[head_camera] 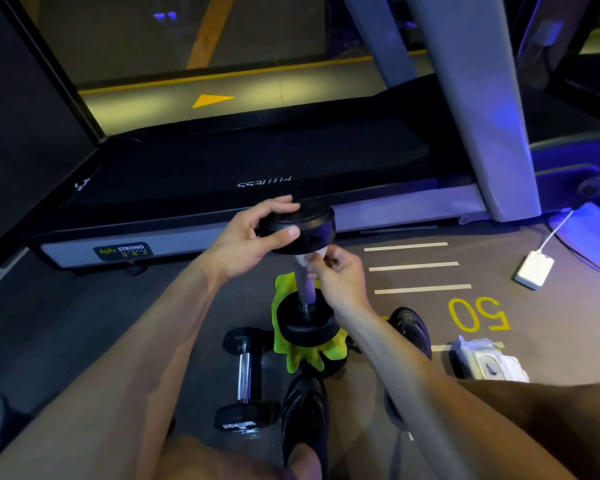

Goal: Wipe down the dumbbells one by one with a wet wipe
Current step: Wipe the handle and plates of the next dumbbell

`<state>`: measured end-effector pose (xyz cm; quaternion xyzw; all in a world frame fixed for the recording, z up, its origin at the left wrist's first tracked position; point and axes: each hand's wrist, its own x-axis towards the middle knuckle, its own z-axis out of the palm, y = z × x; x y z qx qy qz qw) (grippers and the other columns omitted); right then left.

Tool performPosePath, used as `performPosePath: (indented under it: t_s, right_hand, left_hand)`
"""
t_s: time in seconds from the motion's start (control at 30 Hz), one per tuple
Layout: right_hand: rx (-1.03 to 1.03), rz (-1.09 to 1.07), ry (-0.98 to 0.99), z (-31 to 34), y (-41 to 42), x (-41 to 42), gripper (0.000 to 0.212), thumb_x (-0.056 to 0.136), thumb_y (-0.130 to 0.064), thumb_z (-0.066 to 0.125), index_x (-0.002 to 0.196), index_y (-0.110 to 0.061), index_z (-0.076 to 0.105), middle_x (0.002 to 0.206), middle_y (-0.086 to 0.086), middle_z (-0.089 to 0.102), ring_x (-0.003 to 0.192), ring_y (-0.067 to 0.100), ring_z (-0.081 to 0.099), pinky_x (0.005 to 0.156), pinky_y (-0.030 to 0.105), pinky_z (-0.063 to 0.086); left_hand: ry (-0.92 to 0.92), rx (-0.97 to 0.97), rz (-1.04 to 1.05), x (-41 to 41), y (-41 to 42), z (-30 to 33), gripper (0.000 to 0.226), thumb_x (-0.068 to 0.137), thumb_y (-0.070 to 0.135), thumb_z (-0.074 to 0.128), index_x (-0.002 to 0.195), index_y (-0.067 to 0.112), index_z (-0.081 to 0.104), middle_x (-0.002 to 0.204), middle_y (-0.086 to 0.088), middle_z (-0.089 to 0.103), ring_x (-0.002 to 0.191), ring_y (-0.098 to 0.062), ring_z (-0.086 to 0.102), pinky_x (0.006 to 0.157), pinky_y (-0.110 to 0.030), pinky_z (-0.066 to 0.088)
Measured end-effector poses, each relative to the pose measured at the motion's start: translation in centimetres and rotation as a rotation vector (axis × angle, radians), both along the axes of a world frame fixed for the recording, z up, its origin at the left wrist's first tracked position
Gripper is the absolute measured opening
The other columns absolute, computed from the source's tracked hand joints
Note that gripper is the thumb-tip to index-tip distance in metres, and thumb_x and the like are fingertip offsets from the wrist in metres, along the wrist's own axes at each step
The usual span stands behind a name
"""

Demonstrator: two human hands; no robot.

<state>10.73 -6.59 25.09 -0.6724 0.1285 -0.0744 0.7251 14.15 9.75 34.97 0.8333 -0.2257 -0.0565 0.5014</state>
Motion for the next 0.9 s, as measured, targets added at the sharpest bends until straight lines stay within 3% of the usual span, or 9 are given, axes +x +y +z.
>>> performPosePath:
  t_s: [0.17,0.3,0.37,0.47,0.6,0.7,0.83,0.9]
  right_hand:
    - [-0.129,-0.03,0.158,-1.7,0.5,-1.2,0.037,0.098,-0.026,0.058,0.063,-0.018,0.06,0.061,-0.001,0.059,0.059,0.015,0.051,0.066,0.035,0.045]
    - [-0.133,-0.175,-0.038,1.6,2.2,0.5,0.011,0.096,-0.015,0.056,0.093,-0.018,0.067,0.095,0.005,0.071,0.088,0.018,0.064,0.08,0.034,0.049]
    - [-0.289,-0.144,-0.056,-0.3,2.4,-0.5,0.012,0.098,-0.009,0.052,0.09,-0.016,0.058,0.099,0.015,0.067,0.095,0.03,0.061,0.081,0.037,0.043]
    - [-0.484,-0.044,0.081,-3.4,1.4,-1.9,0.02,0.1,-0.01,0.049,0.082,-0.006,0.057,0.09,0.02,0.067,0.088,0.036,0.061,0.073,0.038,0.039]
    - [-0.319,-0.088,-0.042,0.1,0.6,-0.3,0.019,0.095,-0.006,0.054,0.081,-0.011,0.066,0.081,0.007,0.069,0.076,0.019,0.06,0.071,0.034,0.045]
    - [-0.443,0.028,-0.045,0.5,-0.6,-0.8,0.017,0.095,-0.012,0.06,0.082,-0.012,0.071,0.083,0.005,0.071,0.077,0.016,0.06,0.07,0.03,0.042]
    - [-0.803,0.333,0.171,-2.1,-2.0,-1.4,0.027,0.098,-0.029,0.056,0.077,-0.019,0.07,0.086,0.01,0.073,0.095,0.034,0.068,0.077,0.036,0.05]
    - [-0.858,0.414,0.204,-2.8,-1.9,-1.7,0.027,0.101,-0.028,0.048,0.095,-0.022,0.074,0.105,0.012,0.075,0.105,0.035,0.066,0.087,0.038,0.051]
  left_hand:
    - [0.009,-0.012,-0.004,-0.3,-0.5,-0.1,0.034,0.094,0.013,0.073,0.126,0.024,0.066,0.154,0.006,0.049,0.122,0.023,0.047,0.094,0.002,0.035]
    - [0.006,-0.006,0.007,-0.6,-0.4,0.0,0.035,0.094,0.014,0.073,0.128,0.02,0.066,0.152,0.005,0.049,0.128,0.013,0.046,0.093,0.002,0.036]
    - [0.007,0.001,0.019,-0.6,-0.3,0.0,0.035,0.094,0.016,0.073,0.128,0.021,0.066,0.153,0.006,0.049,0.133,0.009,0.047,0.093,0.002,0.036]
    - [0.006,-0.002,0.015,-0.8,-0.2,0.0,0.035,0.094,0.014,0.073,0.128,0.02,0.066,0.154,0.006,0.049,0.13,0.017,0.045,0.094,0.002,0.035]
    - [0.03,0.04,0.017,-0.9,-0.5,0.3,0.035,0.096,0.016,0.072,0.129,0.024,0.066,0.154,0.009,0.047,0.137,-0.001,0.049,0.1,-0.006,0.042]
    - [-0.008,0.139,0.12,-1.0,-0.8,0.7,0.038,0.09,0.037,0.078,0.126,0.034,0.065,0.15,0.015,0.051,0.135,-0.006,0.052,0.113,-0.03,0.043]
    - [-0.139,0.313,0.209,-1.4,-1.8,1.2,0.056,0.075,0.059,0.084,0.119,0.033,0.059,0.122,0.024,0.057,0.117,-0.007,0.06,0.1,-0.031,0.046]
    - [-0.194,0.334,0.238,-1.4,-2.2,1.2,0.056,0.074,0.059,0.085,0.115,0.031,0.059,0.117,0.024,0.06,0.114,-0.009,0.063,0.093,-0.031,0.045]
